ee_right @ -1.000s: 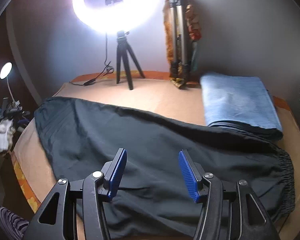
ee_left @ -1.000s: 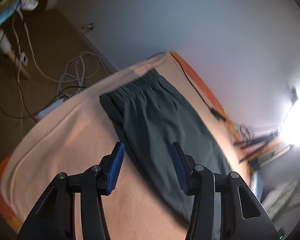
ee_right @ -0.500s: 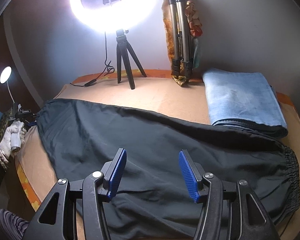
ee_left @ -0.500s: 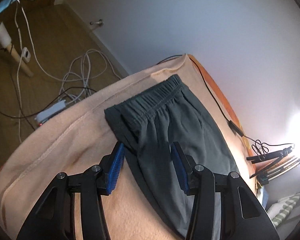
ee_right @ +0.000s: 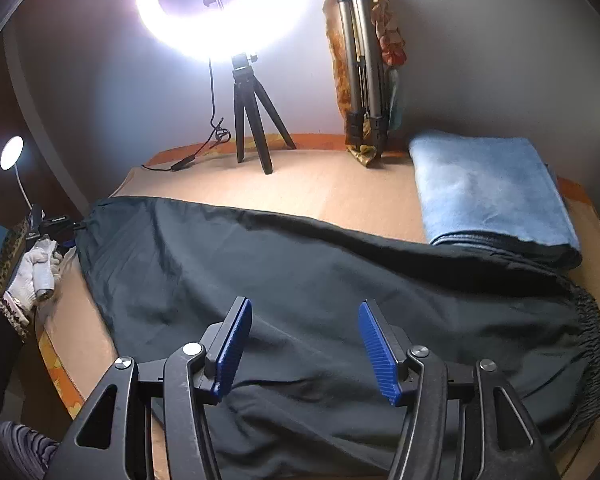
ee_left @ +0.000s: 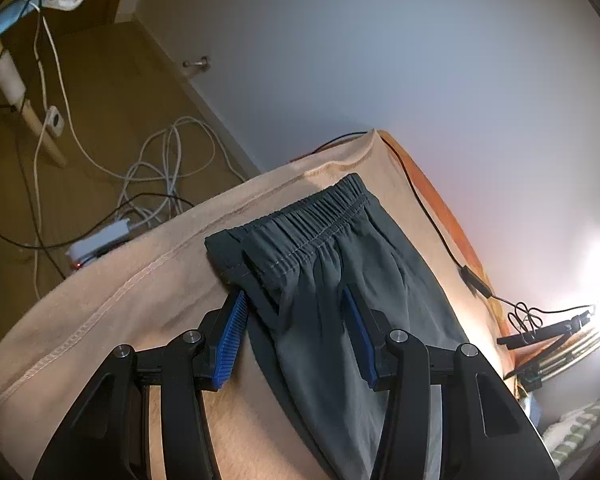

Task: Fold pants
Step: 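Move the open left tool onto the elastic waistband, then close the left tool on the elastic waistband and lift it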

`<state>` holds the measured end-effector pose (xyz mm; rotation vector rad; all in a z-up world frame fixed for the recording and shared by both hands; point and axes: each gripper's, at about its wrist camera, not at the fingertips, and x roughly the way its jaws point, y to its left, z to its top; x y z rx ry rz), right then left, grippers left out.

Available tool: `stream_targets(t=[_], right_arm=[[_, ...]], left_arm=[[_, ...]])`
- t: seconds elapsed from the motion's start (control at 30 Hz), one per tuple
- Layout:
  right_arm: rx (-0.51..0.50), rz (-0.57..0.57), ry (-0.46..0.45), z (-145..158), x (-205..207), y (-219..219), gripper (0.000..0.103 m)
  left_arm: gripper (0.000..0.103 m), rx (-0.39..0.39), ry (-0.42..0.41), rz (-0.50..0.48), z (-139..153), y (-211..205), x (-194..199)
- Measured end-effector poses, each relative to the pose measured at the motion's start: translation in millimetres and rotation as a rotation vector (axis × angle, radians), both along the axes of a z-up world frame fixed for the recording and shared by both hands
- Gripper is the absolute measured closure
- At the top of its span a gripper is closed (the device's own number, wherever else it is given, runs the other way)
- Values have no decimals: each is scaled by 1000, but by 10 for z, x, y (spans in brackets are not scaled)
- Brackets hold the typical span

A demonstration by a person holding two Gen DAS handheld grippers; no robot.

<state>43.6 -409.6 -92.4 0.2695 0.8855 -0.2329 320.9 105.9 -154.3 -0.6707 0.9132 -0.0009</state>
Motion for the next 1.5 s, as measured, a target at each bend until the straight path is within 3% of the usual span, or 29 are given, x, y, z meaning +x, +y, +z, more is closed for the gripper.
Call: stream_targets(t=[0.13, 0.17, 0.2, 0.3, 0.4, 0.63, 0.77, 0.9, 1.03, 1.23, 1.5], right_arm=[[2, 2, 1, -18, 31, 15, 45], [-4, 6, -2, -15, 37, 24, 45], [-11, 9, -3, -11, 48, 42, 45], [-18, 22, -3, -18, 60, 77, 45], [-23, 32, 2, -31, 71, 100, 45], [-3, 39, 14, -74, 101, 112, 45], [16, 40, 16, -98, 128, 123, 45], [31, 37, 13, -116, 144, 127, 45], [58, 40, 2, -120, 199, 110, 45], [182, 104, -25, -93, 493, 153, 42], [420, 174, -9, -342, 1203, 456, 33]], left_arm=[[60, 57, -30, 14, 10, -67, 4], [66, 72, -36, 22, 11, -84, 4], [79, 85, -38, 26, 5, -102, 7], [94, 114, -52, 21, -6, -143, 23], [98, 139, -83, 3, 39, -190, 9], [99, 252, -223, -96, 374, -409, -93], [99, 316, -297, -199, 586, -665, -171], [99, 384, -378, -358, 735, -1073, -377], [99, 500, -447, -572, 774, -1656, -695], [99, 593, -451, -836, 551, -2354, -1173], [99, 568, -420, -902, 382, -2501, -1355]])
